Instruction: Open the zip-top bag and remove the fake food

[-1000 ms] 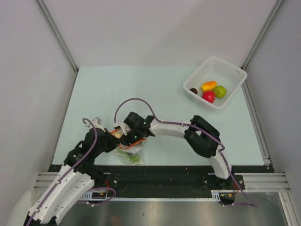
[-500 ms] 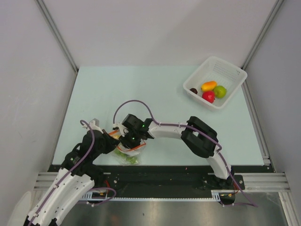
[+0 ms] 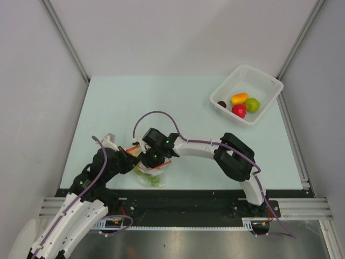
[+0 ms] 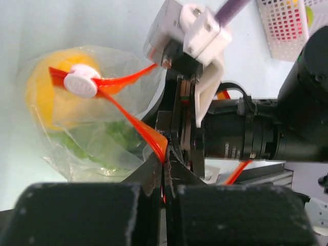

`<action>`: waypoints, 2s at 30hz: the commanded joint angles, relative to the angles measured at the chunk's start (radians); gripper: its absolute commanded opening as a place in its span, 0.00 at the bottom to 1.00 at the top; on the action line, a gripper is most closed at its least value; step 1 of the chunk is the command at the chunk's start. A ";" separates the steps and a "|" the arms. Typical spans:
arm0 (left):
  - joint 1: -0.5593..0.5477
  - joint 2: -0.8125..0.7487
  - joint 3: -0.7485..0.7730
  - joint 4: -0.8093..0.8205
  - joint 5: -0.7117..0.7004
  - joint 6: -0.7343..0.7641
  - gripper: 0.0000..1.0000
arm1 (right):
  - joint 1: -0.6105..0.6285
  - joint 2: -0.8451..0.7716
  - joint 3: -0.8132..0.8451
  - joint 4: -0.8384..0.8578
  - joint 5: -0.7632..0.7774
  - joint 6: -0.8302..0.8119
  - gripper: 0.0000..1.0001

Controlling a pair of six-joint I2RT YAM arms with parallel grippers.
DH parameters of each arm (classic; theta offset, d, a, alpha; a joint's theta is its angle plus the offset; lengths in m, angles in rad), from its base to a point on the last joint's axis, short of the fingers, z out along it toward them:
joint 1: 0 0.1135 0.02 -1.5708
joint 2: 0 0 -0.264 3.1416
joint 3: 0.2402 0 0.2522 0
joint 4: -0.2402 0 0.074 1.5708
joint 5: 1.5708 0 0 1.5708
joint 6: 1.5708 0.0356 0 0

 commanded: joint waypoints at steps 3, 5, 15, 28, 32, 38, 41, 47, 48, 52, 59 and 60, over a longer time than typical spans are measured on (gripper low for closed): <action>-0.003 0.003 0.037 0.103 0.112 -0.020 0.00 | 0.015 0.007 0.011 0.022 -0.042 -0.013 0.54; -0.001 0.003 0.038 0.125 0.152 -0.037 0.00 | 0.015 0.010 0.008 0.025 -0.039 -0.012 0.56; -0.003 0.044 0.100 0.094 0.147 0.023 0.00 | -0.034 -0.127 -0.045 -0.002 -0.087 -0.044 0.78; -0.001 0.084 0.123 0.082 0.193 0.100 0.00 | -0.077 -0.096 -0.070 0.066 -0.168 0.011 0.55; -0.003 0.090 0.141 0.048 0.184 0.118 0.00 | -0.105 -0.127 -0.075 0.059 -0.142 0.011 0.53; -0.003 0.095 0.109 0.126 0.259 0.087 0.00 | -0.027 -0.098 -0.072 0.090 -0.076 0.005 0.47; -0.003 0.098 0.095 0.152 0.275 0.071 0.00 | 0.007 -0.058 -0.072 0.114 -0.045 0.029 0.47; -0.003 0.086 0.078 0.148 0.279 0.066 0.00 | 0.035 -0.006 -0.072 0.149 0.027 0.036 0.55; -0.003 0.082 0.077 0.145 0.281 0.066 0.00 | 0.035 -0.001 -0.072 0.151 0.038 0.034 0.56; -0.003 0.073 0.072 0.143 0.279 0.061 0.00 | 0.035 0.027 -0.072 0.154 0.064 0.020 0.63; -0.003 0.072 0.057 0.152 0.276 0.052 0.00 | 0.046 0.065 -0.072 0.134 0.134 0.028 0.59; -0.001 0.070 0.055 0.155 0.278 0.051 0.00 | 0.046 0.065 -0.072 0.137 0.139 0.031 0.53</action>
